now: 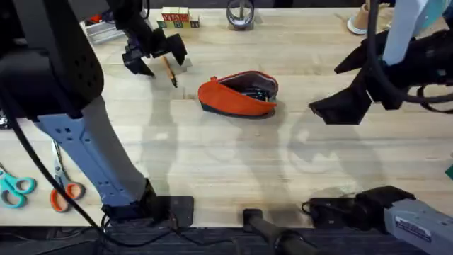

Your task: Unzip the bag, pick up the pens from the table one at a time and place them inside, then zip the bag closed.

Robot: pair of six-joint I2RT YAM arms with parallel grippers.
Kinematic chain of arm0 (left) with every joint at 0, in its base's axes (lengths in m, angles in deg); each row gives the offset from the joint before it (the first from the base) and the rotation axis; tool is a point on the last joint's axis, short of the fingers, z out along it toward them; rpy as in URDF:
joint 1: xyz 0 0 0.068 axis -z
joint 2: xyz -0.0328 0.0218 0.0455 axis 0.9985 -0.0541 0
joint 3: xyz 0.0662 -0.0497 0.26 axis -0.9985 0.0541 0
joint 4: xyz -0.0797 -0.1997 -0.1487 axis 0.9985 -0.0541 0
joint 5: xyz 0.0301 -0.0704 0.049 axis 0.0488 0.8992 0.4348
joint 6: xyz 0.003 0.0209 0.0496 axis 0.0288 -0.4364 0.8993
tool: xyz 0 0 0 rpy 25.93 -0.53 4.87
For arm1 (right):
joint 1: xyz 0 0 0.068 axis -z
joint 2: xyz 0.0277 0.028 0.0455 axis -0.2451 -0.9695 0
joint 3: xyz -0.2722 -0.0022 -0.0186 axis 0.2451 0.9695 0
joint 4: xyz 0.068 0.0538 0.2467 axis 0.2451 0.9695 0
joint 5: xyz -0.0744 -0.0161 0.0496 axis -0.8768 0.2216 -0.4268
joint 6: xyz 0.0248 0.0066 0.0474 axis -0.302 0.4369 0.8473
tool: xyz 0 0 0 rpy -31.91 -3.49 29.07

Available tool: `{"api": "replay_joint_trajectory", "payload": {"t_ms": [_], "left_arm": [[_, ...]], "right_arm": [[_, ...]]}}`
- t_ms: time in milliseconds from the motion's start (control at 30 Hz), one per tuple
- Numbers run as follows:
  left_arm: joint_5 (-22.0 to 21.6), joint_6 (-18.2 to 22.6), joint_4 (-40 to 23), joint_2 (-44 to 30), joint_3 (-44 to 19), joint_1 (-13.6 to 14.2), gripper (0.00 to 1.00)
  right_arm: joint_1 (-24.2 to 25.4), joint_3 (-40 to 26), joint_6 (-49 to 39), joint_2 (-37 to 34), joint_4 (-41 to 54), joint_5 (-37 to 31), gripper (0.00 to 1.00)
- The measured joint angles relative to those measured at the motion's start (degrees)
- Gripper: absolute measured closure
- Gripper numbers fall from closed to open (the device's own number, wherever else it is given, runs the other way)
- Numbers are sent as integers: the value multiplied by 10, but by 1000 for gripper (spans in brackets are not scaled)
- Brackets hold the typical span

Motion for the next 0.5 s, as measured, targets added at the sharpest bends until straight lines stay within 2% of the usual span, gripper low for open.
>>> {"api": "replay_joint_trajectory", "payload": {"t_ms": [500], "left_arm": [[-34, 0, -11, -3, -4, 3, 5]], "right_arm": [[0, 0, 2, 0, 0, 0, 5]]}}
